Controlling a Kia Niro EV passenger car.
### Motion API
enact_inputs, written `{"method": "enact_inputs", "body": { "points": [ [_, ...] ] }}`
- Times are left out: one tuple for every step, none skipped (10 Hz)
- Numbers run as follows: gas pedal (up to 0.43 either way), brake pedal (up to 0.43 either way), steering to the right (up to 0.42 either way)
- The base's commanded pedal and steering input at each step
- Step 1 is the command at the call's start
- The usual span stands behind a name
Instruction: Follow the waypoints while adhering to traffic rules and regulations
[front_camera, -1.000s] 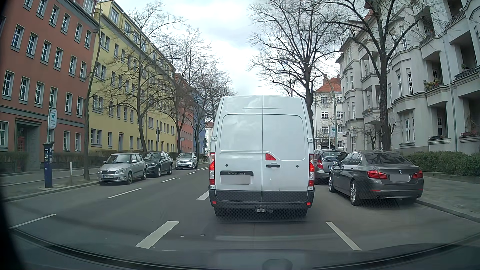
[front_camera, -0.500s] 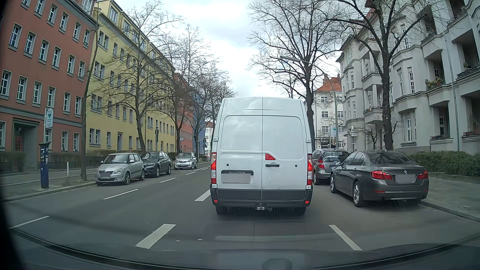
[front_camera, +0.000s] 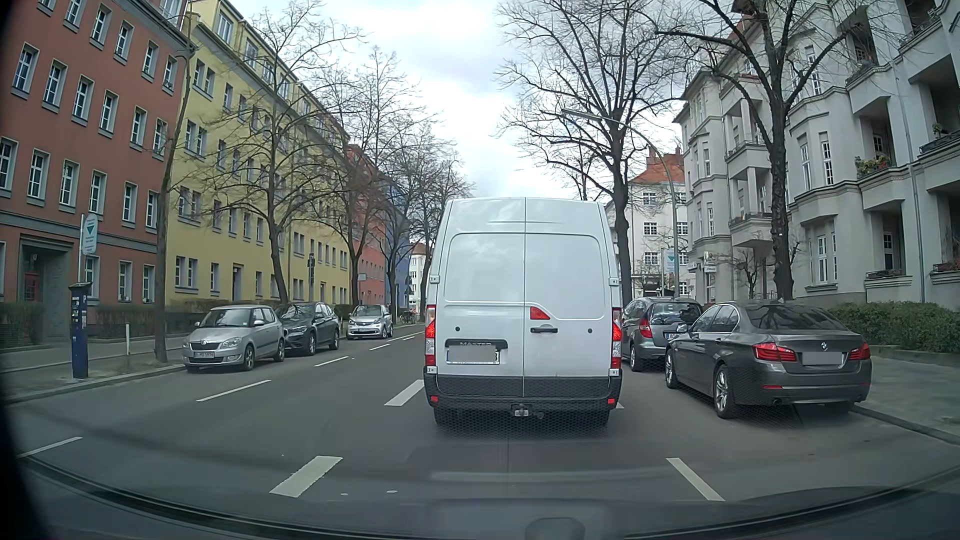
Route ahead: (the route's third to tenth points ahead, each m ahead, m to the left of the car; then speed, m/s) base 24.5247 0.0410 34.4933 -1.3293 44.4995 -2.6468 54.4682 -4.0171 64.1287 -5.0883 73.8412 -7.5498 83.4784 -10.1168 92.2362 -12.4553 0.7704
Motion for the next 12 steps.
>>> {"method": "enact_inputs", "body": {
  "points": [
    [0.0, 0.037, 0.001],
    [0.0, 0.037, 0.001],
    [0.0, 0.03, 0.001],
    [0.0, 0.037, 0.001],
    [0.0, 0.037, 0.001],
    [0.0, 0.037, 0.001],
    [0.0, 0.037, 0.001],
    [0.0, 0.037, 0.001],
    [0.0, 0.037, 0.001],
    [0.008, 0.037, 0.001],
    [0.008, 0.037, 0.001],
    [0.02, 0.037, 0.001]
  ]
}}
